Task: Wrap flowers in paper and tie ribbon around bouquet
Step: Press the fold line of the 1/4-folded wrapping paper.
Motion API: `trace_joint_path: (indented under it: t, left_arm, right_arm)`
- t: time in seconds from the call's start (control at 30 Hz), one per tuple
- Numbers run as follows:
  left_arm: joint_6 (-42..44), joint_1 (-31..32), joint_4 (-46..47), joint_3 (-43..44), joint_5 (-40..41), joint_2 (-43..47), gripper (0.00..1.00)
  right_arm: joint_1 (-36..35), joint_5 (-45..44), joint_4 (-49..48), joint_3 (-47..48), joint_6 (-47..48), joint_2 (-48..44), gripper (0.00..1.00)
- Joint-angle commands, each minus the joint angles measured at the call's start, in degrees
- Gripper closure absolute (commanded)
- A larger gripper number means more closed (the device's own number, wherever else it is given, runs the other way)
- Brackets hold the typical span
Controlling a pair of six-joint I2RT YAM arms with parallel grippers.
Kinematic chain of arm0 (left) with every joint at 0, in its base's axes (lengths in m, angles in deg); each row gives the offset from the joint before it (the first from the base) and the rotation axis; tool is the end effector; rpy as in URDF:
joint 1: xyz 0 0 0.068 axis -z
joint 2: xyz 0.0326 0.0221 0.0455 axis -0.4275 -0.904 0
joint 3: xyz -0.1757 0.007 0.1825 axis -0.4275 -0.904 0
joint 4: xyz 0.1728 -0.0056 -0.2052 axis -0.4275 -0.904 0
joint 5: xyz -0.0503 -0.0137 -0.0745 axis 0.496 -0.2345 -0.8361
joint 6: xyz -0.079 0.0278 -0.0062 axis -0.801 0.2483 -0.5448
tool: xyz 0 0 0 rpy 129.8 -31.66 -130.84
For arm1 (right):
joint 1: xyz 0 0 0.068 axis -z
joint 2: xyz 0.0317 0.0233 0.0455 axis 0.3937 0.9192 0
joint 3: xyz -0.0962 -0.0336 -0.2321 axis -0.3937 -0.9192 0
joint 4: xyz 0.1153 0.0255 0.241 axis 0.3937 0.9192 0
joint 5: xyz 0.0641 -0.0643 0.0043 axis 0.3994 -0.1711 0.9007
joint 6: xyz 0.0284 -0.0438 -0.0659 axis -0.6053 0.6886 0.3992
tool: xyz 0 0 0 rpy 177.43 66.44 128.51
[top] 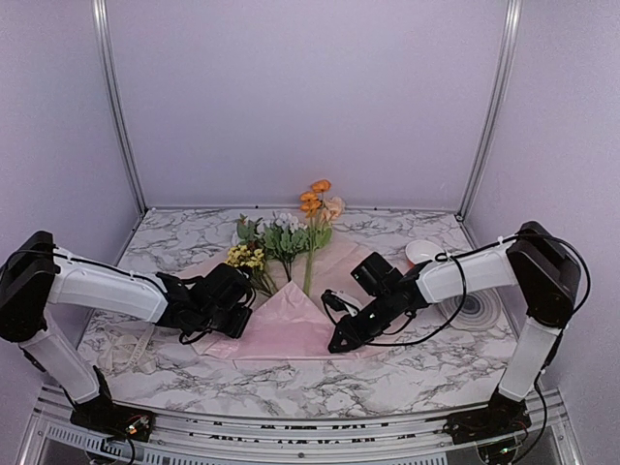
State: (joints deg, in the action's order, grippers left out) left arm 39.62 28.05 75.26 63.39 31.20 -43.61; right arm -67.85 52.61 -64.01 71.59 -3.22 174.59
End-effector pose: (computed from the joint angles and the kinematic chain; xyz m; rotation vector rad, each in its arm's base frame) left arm 0.2243 -0.2505 0.1073 0.5868 2.2932 -0.0470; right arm 0.2200 0.2684 0.0789 -0.8907 2.7200 0.9680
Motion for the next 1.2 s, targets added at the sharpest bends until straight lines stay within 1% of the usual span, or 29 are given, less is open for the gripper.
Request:
trace_joint_path:
  t: [0.0,0.1,0.23,0.27,0.33,0.43,0.53,0.63,0.93,1.07,1.17]
  left_arm:
    - [-5.15,-2.87,-8.46,0.61,8.65,1.22,0.4]
    - [-4.23,-1.56,-7.7,0.68,4.96,3.76,0.44]
    - [4.37,6.51,1.77,0.2,2.56,9.72,0.43]
    - [5.39,7.81,2.43,0.77,1.09,9.58,0.44]
    - [5.26,8.54,1.63,2.11,-3.48,7.13,0.5]
    - [1.65,9.25,-1.31,3.19,-5.3,1.42,0.62]
    - [-0.38,9.95,-3.49,3.93,-6.01,-3.37,0.66]
    - [-3.46,10.08,-6.72,3.53,-3.96,-6.05,0.7]
    - [-15.25,9.9,-6.73,-7.56,-0.84,-3.1,0.7]
    - [-22.52,9.9,-8.19,-10.68,-0.91,-2.4,0.7]
    - [-28.59,9.91,-9.35,-14.44,0.2,0.33,0.7]
  right_arm:
    - [0.54,-4.05,1.86,-0.39,-0.47,0.47,0.75]
    - [0.54,-4.57,1.97,-0.57,-0.51,-0.08,0.75]
    - [0.55,-5.69,1.87,-0.3,-0.77,-0.75,0.75]
    - [0.5,-5.86,1.88,-0.12,-0.71,-0.77,0.75]
    - [0.56,-7.13,1.8,-0.06,-0.71,-0.85,0.75]
    - [0.54,-9.4,2.16,0.04,-0.66,-0.89,0.75]
    - [0.31,-12.54,3.18,0.02,-0.36,-0.83,0.75]
    - [0.19,-15.2,2.92,-1.15,-0.62,-1.94,0.75]
    - [-0.25,-19.76,0.37,-4.26,-1.28,-4.84,0.74]
    - [-0.57,-20.31,-0.6,-5.24,-1.25,-6.15,0.74]
    - [-0.73,-19.78,-1.21,-6.2,-1.09,-7.37,0.74]
